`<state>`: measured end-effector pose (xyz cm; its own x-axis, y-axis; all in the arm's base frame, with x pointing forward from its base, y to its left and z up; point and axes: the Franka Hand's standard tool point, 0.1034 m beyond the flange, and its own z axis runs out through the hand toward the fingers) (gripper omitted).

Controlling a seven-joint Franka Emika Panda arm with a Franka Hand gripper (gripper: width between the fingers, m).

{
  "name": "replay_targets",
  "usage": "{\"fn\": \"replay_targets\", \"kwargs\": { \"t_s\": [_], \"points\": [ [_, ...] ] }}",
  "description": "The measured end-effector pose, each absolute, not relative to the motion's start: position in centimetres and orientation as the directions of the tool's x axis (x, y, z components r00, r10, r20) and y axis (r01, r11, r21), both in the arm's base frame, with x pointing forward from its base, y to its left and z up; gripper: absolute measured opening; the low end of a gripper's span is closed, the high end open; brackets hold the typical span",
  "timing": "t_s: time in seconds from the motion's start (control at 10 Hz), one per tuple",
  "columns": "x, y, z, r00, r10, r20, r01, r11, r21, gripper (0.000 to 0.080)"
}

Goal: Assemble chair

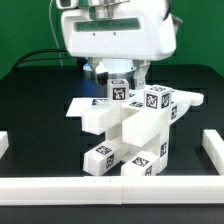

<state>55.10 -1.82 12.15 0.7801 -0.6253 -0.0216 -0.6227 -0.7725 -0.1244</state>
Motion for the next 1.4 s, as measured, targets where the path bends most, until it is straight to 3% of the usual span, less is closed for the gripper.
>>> {"fn": "replay_targets", "kwargs": {
  "t_s": [0.2, 0.4, 0.6, 0.7, 0.8, 0.9, 1.0, 1.4],
  "points": [
    [54.82, -1.75, 11.67, 0.941, -0.339, 0.012, -0.335, -0.935, -0.116, 0.0649],
    [54.91, -1.81, 11.44, 0.981, -0.189, 0.04, -0.184, -0.978, -0.098, 0.0649],
    [54.91, -1.84, 11.4, 0.976, -0.217, 0.037, -0.212, -0.972, -0.099, 0.0649],
    [54.9, -1.85, 11.39, 0.973, -0.228, 0.036, -0.223, -0.97, -0.099, 0.0524],
    [54.89, -1.85, 11.36, 0.966, -0.255, 0.033, -0.25, -0.963, -0.1, 0.035],
    [54.92, -1.82, 11.36, 0.947, -0.321, 0.026, -0.317, -0.943, -0.102, 0.035],
    [54.99, -1.76, 11.38, 0.91, -0.415, 0.017, -0.411, -0.905, -0.105, 0.0281],
    [55.19, -1.92, 11.36, 0.725, -0.689, -0.009, -0.685, -0.719, -0.12, 0.0281]
  ]
}}
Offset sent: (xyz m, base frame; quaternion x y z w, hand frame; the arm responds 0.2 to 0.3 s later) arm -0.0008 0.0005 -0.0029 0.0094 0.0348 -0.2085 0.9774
